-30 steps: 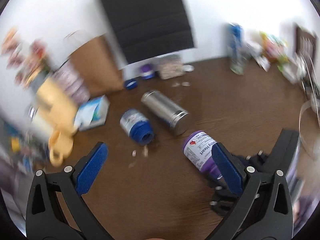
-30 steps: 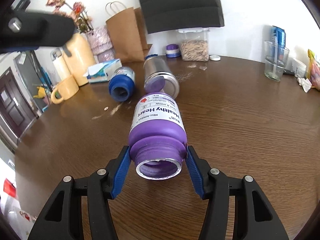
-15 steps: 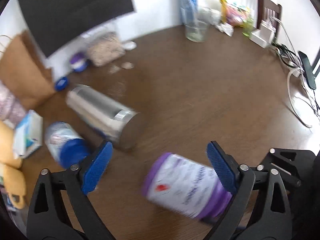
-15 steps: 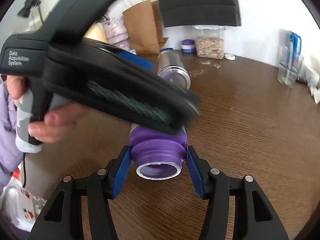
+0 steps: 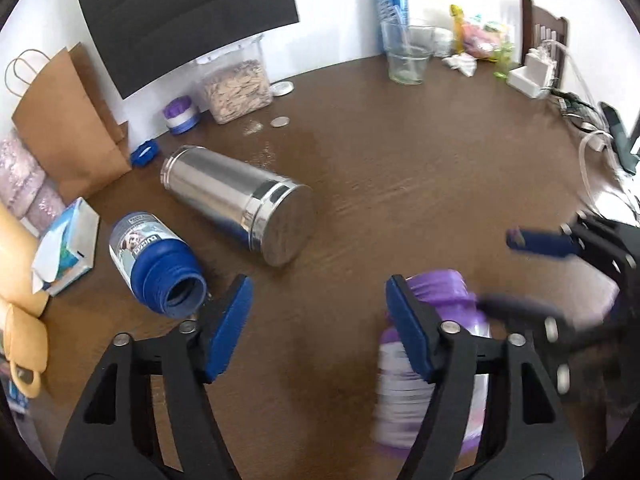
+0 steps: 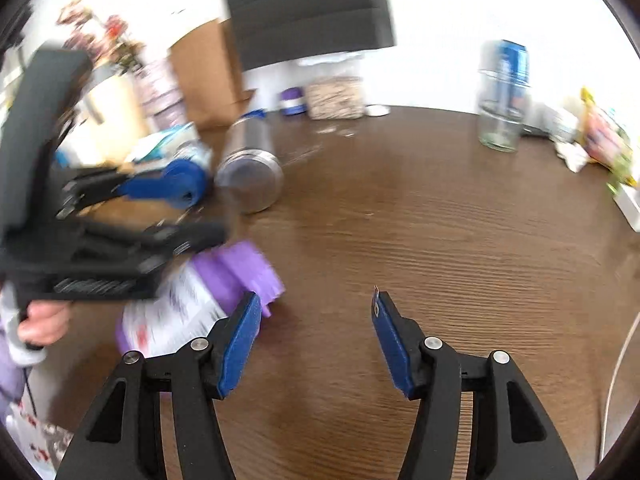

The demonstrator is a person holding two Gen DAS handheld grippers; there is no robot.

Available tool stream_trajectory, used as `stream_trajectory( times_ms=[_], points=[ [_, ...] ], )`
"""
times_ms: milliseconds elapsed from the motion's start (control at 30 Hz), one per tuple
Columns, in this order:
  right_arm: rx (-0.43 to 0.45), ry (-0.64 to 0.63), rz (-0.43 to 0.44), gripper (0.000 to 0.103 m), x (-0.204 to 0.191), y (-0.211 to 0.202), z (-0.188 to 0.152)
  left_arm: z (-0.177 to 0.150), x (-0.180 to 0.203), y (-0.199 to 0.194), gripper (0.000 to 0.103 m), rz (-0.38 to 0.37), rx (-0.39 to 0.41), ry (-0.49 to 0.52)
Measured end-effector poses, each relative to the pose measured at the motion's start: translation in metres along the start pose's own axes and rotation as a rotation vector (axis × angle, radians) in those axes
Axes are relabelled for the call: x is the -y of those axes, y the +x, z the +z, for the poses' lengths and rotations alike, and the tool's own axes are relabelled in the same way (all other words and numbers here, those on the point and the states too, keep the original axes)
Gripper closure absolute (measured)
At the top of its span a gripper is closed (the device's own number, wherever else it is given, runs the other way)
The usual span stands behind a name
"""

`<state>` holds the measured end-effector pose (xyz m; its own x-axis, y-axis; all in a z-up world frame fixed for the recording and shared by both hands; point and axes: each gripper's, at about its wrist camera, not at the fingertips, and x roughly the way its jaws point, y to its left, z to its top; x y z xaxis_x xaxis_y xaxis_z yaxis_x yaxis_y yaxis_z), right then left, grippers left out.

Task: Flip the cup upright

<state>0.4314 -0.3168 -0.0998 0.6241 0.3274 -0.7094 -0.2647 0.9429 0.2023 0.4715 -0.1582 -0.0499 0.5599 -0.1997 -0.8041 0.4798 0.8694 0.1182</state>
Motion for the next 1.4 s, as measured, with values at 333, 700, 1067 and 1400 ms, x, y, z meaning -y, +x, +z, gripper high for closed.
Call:
stream_trajectory(
  times_ms=[333, 700, 1067, 1400],
  points=[
    [-0.042, 0.122, 0.084, 0.04, 0.013, 0.003, -0.004, -0.006, 0.016, -0.012, 0.021, -0.176, -0.141, -0.065],
    [-0.048, 0.255, 0.314, 0.04, 0.038, -0.026, -0.001, -0.003, 0.059, -0.036, 0.001, -0.024, -0.382, -0.196],
    [-0.114, 0.31, 0.274, 0.041, 0.048, -0.005, -0.005, -0.021, 0.073, 0.045, 0.0, 0.223, -0.506, -0.266],
    [-0.088, 0.281, 0.28, 0.041, 0.041, -0.01, -0.003, -0.06, 0.083, 0.039, 0.001, 0.323, -0.422, -0.11]
  ],
)
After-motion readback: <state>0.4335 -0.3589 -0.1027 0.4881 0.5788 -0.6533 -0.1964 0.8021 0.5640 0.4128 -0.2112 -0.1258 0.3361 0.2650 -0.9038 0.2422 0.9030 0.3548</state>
